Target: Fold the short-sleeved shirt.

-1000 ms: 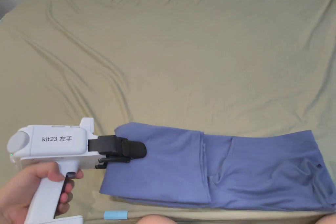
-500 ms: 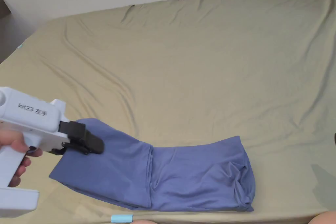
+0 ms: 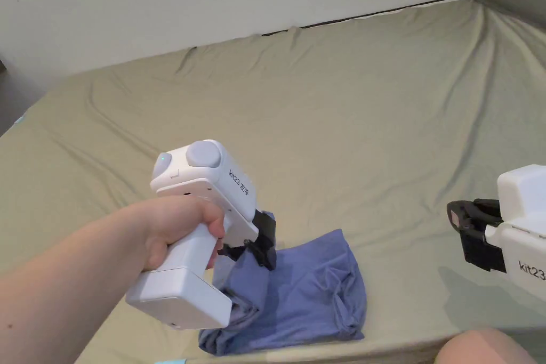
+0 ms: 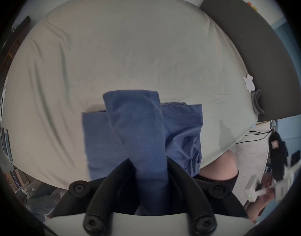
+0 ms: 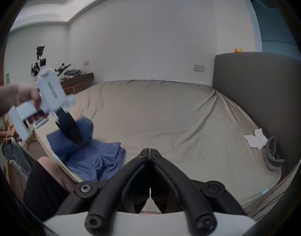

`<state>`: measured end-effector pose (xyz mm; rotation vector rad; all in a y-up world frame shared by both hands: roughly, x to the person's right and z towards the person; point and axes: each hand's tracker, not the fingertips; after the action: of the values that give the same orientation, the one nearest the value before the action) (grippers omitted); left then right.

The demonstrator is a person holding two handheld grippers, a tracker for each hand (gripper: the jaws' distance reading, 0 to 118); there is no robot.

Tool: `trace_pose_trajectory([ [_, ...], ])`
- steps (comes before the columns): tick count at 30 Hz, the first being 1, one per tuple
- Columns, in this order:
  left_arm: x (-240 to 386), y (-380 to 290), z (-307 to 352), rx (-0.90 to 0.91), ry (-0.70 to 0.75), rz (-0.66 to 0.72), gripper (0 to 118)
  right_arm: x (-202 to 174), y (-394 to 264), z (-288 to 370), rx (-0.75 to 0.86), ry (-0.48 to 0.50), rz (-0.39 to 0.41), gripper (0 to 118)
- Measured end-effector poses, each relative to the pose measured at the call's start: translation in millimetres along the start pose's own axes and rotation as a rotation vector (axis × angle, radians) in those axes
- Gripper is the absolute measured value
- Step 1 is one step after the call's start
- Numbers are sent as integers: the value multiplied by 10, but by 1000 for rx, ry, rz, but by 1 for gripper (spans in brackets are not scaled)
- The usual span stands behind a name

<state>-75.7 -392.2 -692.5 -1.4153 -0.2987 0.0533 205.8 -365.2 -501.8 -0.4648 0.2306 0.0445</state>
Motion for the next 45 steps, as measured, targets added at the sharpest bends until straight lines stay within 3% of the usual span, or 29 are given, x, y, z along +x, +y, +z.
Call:
trace_pose_trajectory([
  [2,192,-15,-242,-12,25,-17,11,84,-14,26,8,-10,-6,0],
  [3,268,-17,-357,-30,31,-5,20,132,-27,32,8,-19,-4,0],
  [6,336,68,-544,-25,-3,17,62,234,-65,45,6,-40,-14,0],
  [11,406,-182,-24,126,-243,-132,64,308,-95,22,-2,-53,-27,0],
  [14,82,-365,321,269,-301,-91,58,286,-100,-18,-6,-49,-16,0],
  [15,-23,-377,312,287,-248,-62,46,269,-99,-46,-10,-44,-11,0],
  [17,-152,-415,152,282,-117,-38,3,235,-101,-83,-17,-36,-1,0],
  [18,-210,-424,59,281,-30,-38,0,206,-99,-96,-19,-30,7,0],
  [19,-249,-435,-119,263,5,-27,0,169,-99,-107,-21,-26,18,0],
  [24,123,-556,-495,219,-105,-43,0,73,-120,-123,-31,-37,72,0],
  [27,435,-681,-660,337,31,-112,0,-33,-132,-152,-50,-75,175,0],
  [28,503,-663,-696,317,2,-105,0,-68,-135,-157,-47,-76,190,0],
  [33,687,-718,-848,293,-5,-150,0,-185,-133,-218,-52,-20,187,0],
  [38,505,-602,-790,263,-107,-97,0,-276,-137,-312,-74,-4,195,0],
  [42,101,-635,-178,382,-302,-114,0,-347,-155,-412,-104,23,175,0],
  [45,-475,-751,379,514,-353,-71,0,-474,-137,-586,-169,86,118,0],
])
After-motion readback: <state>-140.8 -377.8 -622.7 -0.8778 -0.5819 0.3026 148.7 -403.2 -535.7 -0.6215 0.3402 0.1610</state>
